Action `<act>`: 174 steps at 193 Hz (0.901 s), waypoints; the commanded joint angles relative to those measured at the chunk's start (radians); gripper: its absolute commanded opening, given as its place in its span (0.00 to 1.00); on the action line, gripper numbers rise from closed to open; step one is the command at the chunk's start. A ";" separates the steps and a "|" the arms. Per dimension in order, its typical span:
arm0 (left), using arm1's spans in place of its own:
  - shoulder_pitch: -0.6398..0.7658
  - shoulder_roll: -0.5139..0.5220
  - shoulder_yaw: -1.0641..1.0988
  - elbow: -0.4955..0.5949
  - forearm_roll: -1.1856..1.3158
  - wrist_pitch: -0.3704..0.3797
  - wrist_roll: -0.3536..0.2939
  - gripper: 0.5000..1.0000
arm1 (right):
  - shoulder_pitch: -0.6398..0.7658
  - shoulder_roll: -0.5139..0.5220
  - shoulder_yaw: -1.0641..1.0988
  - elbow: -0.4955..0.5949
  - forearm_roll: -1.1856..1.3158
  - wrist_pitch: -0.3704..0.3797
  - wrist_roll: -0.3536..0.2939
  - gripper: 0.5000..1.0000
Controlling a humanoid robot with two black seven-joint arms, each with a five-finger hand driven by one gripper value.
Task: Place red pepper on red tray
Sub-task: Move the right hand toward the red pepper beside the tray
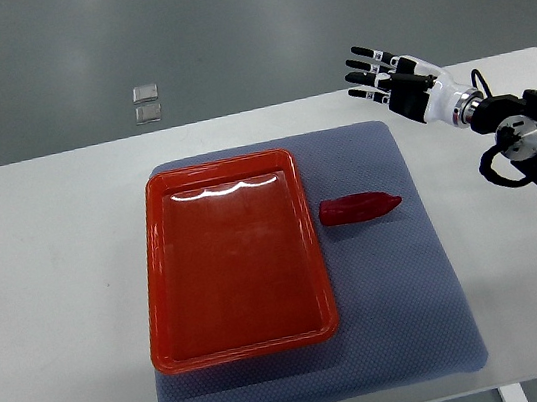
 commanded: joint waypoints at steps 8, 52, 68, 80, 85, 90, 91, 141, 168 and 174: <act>0.000 0.000 0.000 -0.001 0.000 0.000 0.000 1.00 | 0.001 0.000 -0.001 0.001 -0.008 0.002 0.000 0.84; 0.000 0.000 0.000 -0.006 0.000 -0.002 0.000 1.00 | 0.003 -0.002 -0.003 0.009 -0.076 0.000 0.022 0.84; 0.000 0.000 0.000 0.003 0.001 -0.002 0.000 1.00 | 0.003 -0.003 -0.001 0.012 -0.111 0.000 0.056 0.83; 0.000 0.000 0.002 0.005 0.000 0.000 0.000 1.00 | 0.007 -0.003 -0.006 0.017 -0.129 0.000 0.082 0.83; 0.000 0.000 0.002 0.005 0.000 0.000 0.000 1.00 | 0.007 -0.003 -0.006 0.017 -0.129 0.000 0.082 0.83; 0.000 0.000 0.003 0.008 0.000 0.003 0.000 1.00 | 0.014 -0.006 -0.011 0.026 -0.175 0.000 0.115 0.83; 0.000 0.000 0.003 0.008 0.000 0.005 0.000 1.00 | 0.014 -0.006 -0.012 0.028 -0.183 0.000 0.120 0.83; 0.000 0.000 0.002 0.005 0.000 0.005 0.000 1.00 | 0.010 -0.105 -0.015 0.210 -0.536 0.022 0.186 0.83; 0.000 0.000 0.003 0.006 0.000 0.005 0.000 1.00 | 0.004 -0.151 -0.018 0.297 -0.789 0.046 0.230 0.83; 0.000 0.000 0.003 0.006 0.000 0.005 0.000 1.00 | 0.003 -0.157 -0.020 0.313 -0.850 0.048 0.237 0.83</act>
